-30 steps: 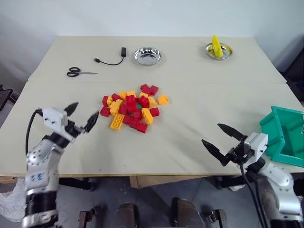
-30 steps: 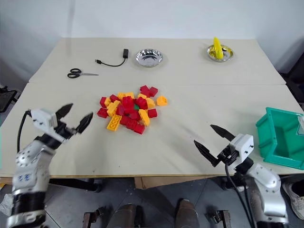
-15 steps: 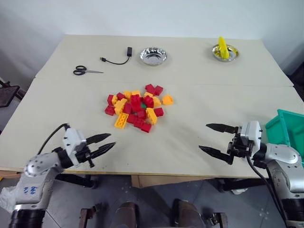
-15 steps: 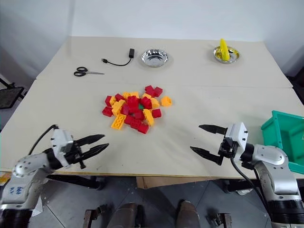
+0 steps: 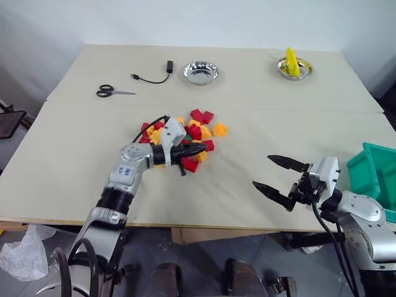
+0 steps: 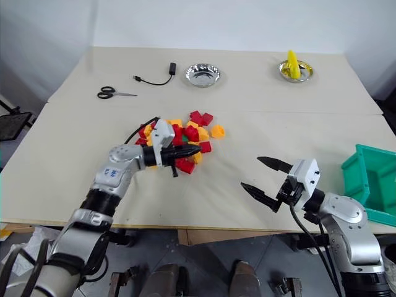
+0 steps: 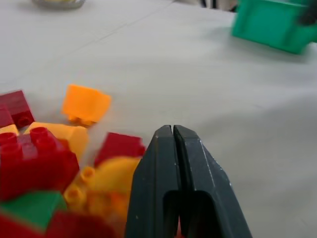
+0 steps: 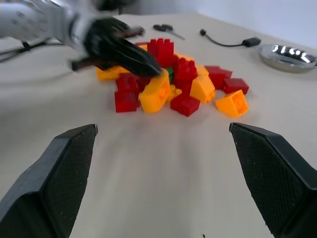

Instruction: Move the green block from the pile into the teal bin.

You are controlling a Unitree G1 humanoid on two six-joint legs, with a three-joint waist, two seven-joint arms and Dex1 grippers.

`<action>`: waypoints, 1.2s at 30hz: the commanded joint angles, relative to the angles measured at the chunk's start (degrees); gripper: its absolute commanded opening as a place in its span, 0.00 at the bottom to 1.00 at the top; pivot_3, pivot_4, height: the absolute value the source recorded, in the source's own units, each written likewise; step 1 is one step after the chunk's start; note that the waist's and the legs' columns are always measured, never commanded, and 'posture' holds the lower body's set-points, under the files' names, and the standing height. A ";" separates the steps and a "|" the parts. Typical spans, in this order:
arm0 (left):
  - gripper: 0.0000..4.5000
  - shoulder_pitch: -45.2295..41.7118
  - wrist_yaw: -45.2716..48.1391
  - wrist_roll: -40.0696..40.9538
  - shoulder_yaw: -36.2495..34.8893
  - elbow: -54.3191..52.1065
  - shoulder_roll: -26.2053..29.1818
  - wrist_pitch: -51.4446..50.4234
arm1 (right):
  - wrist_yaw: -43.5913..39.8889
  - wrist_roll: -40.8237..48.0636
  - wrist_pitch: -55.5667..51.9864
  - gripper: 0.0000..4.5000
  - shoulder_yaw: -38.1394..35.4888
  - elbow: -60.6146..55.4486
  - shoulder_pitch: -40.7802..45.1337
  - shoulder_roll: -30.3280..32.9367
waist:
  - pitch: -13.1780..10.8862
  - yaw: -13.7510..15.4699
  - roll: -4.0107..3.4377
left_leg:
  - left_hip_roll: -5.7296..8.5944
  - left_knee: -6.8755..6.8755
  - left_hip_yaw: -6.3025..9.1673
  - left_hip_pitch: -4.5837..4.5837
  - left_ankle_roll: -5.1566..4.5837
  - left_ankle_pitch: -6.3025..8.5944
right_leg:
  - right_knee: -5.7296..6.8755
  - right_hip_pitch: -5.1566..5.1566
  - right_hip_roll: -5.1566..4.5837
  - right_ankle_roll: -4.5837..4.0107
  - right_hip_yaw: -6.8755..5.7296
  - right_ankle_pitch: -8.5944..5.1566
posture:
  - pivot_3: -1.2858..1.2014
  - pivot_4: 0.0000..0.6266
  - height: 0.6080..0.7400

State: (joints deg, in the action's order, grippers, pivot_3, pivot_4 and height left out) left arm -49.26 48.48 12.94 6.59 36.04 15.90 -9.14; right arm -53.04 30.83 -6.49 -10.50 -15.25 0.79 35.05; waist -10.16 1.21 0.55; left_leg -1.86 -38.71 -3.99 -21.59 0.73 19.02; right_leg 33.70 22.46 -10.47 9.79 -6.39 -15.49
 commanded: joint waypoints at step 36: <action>0.01 24.21 13.62 7.12 -14.27 -23.82 16.67 4.53 | 3.85 -1.66 -0.12 1.00 5.62 -4.82 1.69 -5.18 | -0.02 -0.66 0.02 | -0.06 -0.15 0.05 0.00 0.01 0.01 | 0.14 0.03 -0.01 -0.02 0.05 -0.01 | 0.52 0.24 1.00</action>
State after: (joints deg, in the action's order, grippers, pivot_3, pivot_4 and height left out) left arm -25.81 63.19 18.22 -4.07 13.68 31.37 -6.32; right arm -48.69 28.36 -6.75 -4.70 -19.57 2.26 29.93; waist -10.18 0.55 0.56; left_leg -1.92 -38.85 -3.93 -21.59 0.75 19.04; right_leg 33.85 22.49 -10.47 9.76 -6.34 -15.51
